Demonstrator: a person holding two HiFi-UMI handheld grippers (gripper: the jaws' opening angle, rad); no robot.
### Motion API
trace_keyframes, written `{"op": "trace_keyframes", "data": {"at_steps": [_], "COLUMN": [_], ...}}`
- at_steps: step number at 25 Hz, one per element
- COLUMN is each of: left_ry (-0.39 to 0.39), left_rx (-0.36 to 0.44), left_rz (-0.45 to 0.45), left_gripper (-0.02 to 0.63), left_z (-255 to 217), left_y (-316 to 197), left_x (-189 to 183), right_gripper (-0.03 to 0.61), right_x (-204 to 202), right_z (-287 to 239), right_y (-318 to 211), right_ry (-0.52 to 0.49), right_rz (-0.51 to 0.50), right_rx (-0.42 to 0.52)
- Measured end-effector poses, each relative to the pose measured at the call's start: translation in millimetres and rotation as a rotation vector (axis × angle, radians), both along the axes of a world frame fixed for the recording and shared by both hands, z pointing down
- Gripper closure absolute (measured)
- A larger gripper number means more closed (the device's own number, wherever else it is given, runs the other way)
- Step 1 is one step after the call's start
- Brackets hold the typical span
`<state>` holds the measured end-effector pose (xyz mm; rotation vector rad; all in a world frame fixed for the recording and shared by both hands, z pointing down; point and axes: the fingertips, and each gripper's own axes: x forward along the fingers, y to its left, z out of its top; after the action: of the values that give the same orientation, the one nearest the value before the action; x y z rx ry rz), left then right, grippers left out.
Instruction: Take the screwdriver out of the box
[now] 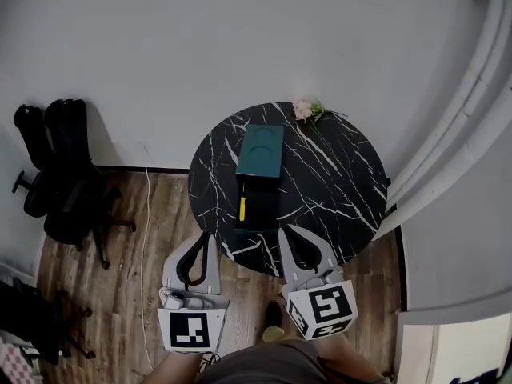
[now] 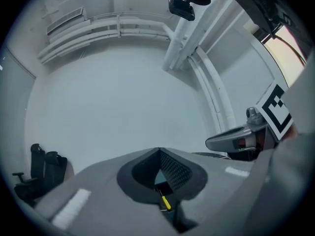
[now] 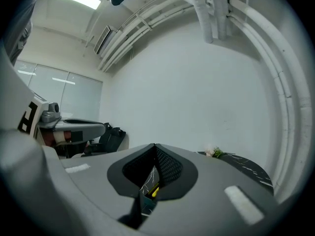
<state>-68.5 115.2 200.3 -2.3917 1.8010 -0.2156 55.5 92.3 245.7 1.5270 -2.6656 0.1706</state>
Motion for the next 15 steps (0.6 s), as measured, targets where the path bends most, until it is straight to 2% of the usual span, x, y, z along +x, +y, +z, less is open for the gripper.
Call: {"op": "trace_keyframes", "data": {"at_steps": [7, 15], "left_ry": [-0.038, -0.054], "left_rx": [0.033, 0.041], "left_rz": [-0.031, -0.085], "left_gripper": [0.614, 0.614], "left_z": [-11.5, -10.8], "left_y": [-32.6, -53.8], "left_x": [8.0, -0.9], "right_gripper": [0.552, 0.552], "right_x": [3.1, -11.3], "right_z": [-4.8, -0.9], "right_y": [-40.1, -70.1], "right_ry": [-0.034, -0.039], "right_rz": [-0.045, -0.108], "right_rx": [0.024, 0.018]}}
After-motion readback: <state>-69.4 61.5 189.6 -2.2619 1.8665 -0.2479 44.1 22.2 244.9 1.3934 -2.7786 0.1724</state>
